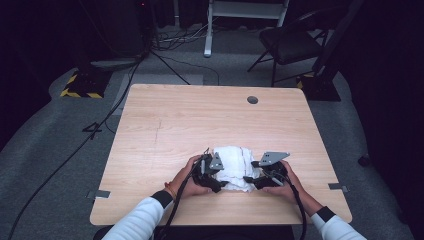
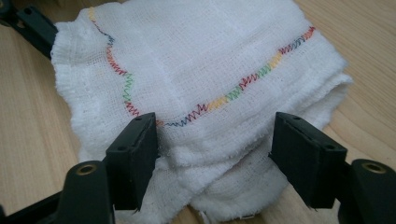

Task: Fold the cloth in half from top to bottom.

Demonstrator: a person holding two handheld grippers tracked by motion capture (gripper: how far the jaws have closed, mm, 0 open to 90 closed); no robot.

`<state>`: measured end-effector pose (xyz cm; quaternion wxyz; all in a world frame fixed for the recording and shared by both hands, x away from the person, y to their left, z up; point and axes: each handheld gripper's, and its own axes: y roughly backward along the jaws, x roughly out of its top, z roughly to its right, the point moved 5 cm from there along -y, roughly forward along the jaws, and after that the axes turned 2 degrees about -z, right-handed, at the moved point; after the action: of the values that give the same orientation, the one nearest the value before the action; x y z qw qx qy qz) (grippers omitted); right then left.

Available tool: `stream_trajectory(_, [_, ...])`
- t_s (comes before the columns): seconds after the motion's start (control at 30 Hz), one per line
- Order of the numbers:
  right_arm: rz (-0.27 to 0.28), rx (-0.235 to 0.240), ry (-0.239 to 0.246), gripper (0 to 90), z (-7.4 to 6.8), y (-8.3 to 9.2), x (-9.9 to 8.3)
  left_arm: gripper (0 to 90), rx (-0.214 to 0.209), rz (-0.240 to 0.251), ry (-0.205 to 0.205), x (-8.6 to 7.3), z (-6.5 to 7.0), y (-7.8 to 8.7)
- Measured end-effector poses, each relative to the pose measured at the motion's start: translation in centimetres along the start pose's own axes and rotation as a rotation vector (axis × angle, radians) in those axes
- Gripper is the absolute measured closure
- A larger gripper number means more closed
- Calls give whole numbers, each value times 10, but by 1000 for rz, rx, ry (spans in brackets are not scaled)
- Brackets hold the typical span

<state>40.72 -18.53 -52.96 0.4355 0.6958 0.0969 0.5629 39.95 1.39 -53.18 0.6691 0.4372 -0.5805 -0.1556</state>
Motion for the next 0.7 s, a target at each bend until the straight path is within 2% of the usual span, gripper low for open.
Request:
stream_trajectory(0.1, [-2, 9, -15, 321, 4, -4, 3, 226, 3, 8, 19, 0, -6, -2])
stream_trajectory(0.27, [7, -28, -25, 344, 14, -10, 10, 225, 25, 23, 49, 1, -20, -5])
stream_trajectory(0.5, [3, -56, -44, 356, 30, -19, 20, 225, 44, 30, 79, 4, -40, -10])
stream_trajectory(0.63, [2, -69, -50, 361, 36, -25, 26, 203, 45, 42, 134, 1, -52, -11])
stream_trajectory(0.7, [1, -77, -48, 360, 37, -27, 28, 201, 51, 43, 146, -1, -56, -10])
